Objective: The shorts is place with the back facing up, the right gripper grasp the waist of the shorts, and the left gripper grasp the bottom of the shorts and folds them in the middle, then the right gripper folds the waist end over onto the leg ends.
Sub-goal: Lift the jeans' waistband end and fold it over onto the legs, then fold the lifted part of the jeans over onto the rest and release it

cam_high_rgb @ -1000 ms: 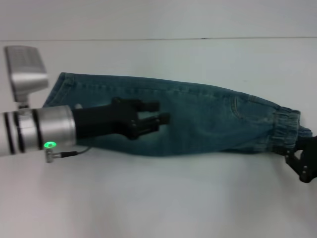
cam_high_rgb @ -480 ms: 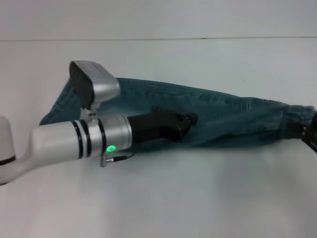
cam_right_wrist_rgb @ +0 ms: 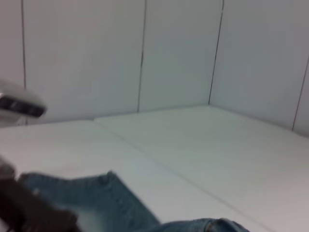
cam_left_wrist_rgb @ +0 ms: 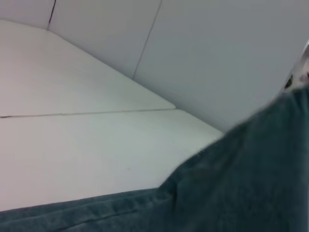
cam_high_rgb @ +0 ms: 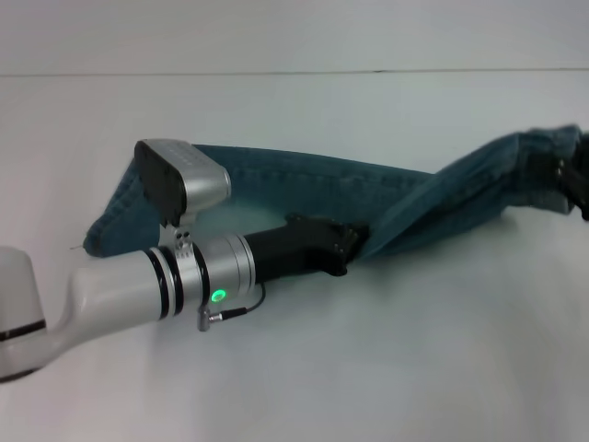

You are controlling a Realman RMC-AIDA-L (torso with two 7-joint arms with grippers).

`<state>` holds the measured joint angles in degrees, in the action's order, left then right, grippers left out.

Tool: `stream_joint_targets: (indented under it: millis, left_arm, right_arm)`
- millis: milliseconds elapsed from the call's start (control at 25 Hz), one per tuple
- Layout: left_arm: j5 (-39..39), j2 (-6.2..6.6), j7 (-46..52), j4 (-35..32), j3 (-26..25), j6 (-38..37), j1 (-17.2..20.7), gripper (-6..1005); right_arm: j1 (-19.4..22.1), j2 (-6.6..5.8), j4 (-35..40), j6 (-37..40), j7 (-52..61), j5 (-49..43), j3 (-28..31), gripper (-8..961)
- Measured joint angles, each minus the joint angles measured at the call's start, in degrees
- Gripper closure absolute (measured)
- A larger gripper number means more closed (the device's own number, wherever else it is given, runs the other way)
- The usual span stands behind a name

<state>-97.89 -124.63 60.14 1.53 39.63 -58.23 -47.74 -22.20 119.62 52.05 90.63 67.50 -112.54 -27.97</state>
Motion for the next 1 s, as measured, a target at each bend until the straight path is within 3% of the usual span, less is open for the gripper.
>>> stream_joint_targets:
  millis: [320, 760, 880, 1000]
  left_arm:
    - [-0.4, 0.01, -6.1, 4.6, -5.5, -1.3, 0.1, 988]
    - [-0.1, 0.0, -11.5, 6.6, -9.3, -0.1, 1.6, 977]
    - [-0.1, 0.01, -14.6, 5.2, -12.6, 1.1, 4.5, 973]
    - [-0.1, 0.15, -15.5, -1.2, -16.0, -0.8, 11.2, 970]
  right_arm:
    - [-7.6, 0.18, -1.9, -2.1, 3.5, 4.8, -1.9, 901]
    - [-19.9, -0.04, -10.7, -6.1, 2.9, 5.8, -11.2, 902]
    - [-21.3, 0.12, -11.4, -9.2, 2.8, 5.9, -15.6, 902]
    - [-22.9, 0.06, -12.8, -11.3, 2.7, 6.0, -18.0, 902]
